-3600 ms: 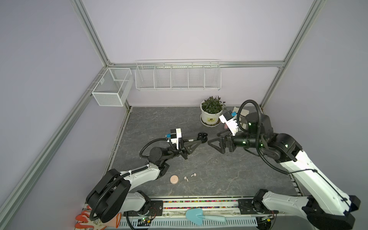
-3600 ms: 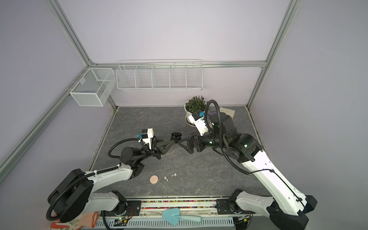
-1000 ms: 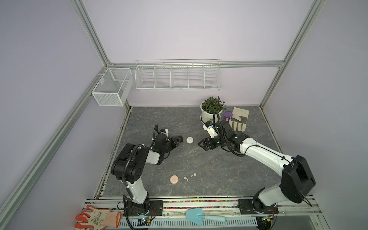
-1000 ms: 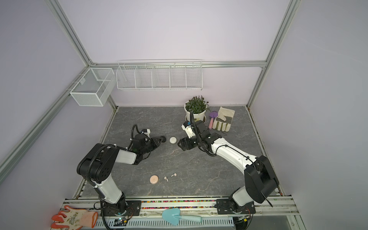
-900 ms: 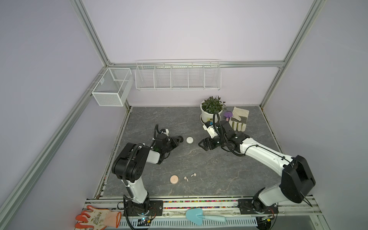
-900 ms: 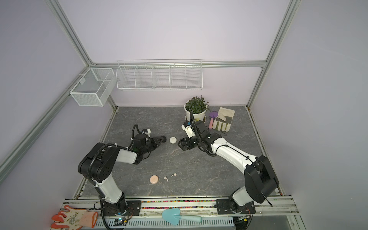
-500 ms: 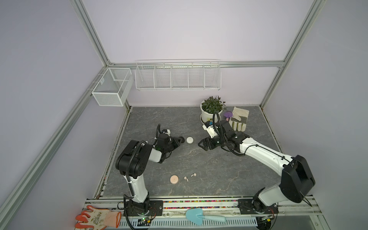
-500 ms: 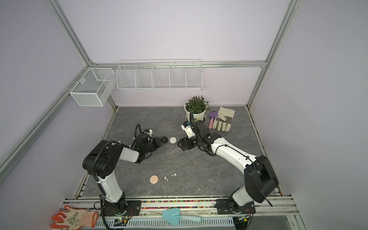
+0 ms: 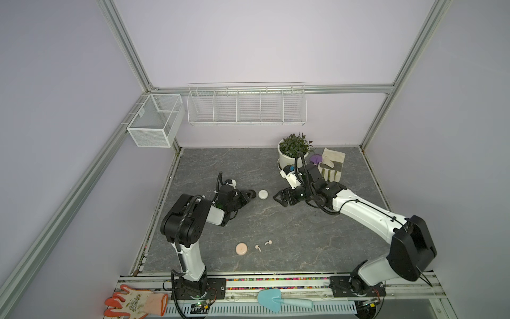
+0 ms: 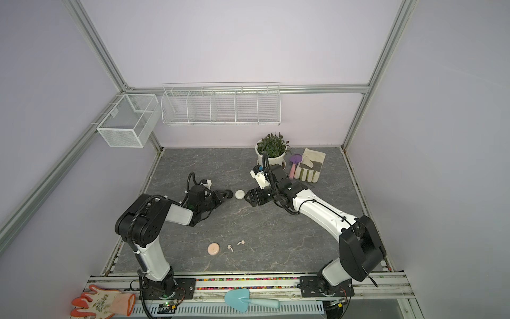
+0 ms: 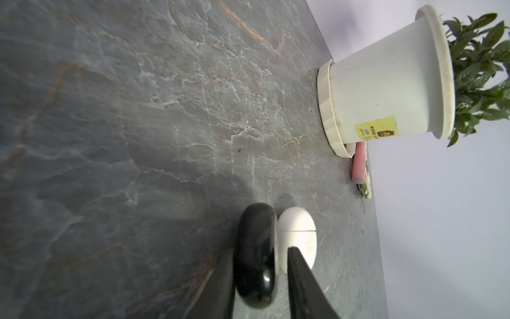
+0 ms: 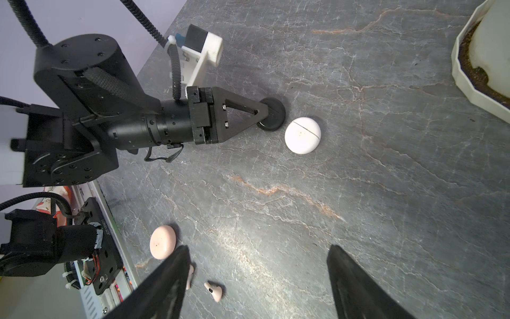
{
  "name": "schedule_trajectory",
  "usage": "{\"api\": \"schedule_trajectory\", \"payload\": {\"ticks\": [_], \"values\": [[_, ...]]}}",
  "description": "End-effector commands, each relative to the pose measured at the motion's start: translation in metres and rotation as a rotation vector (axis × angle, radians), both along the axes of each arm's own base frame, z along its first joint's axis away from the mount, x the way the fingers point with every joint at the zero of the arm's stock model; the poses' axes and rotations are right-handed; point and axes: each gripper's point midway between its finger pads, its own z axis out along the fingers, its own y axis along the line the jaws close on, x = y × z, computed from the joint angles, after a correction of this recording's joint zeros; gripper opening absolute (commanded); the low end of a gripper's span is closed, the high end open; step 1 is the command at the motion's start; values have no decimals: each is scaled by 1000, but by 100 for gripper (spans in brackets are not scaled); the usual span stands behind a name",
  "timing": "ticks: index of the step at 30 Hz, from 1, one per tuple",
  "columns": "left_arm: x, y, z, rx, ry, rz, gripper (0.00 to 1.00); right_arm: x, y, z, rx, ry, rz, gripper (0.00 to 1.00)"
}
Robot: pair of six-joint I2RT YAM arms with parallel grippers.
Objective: Insert wireless bluetooth earbuds into charging case
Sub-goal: Place the charging case at the center of the table.
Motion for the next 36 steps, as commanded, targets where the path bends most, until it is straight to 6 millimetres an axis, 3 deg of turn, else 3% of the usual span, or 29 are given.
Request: {"api": "schedule_trajectory", "payload": {"ticks": [1,10,23,29,32,36], "values": [[-6,10,-5,9,39,18,36,-1,3,5,2,-5,20,81],[-12,21,-8,71,56,20,45,-3,1,10,-7,-20,18,81],[18,4,-3,24,2,-12,45,-12,-12,13,-49,-29,10,81],[11,9,-4,29,8,-1,45,-15,-12,14,-52,-33,23,81],[-4,18,0,47,18,22,45,-29,-4,17,-57,-69,99,83],[-38,39,11,121,64,46,46,-76,24,3,-82,-176,287,84]]}}
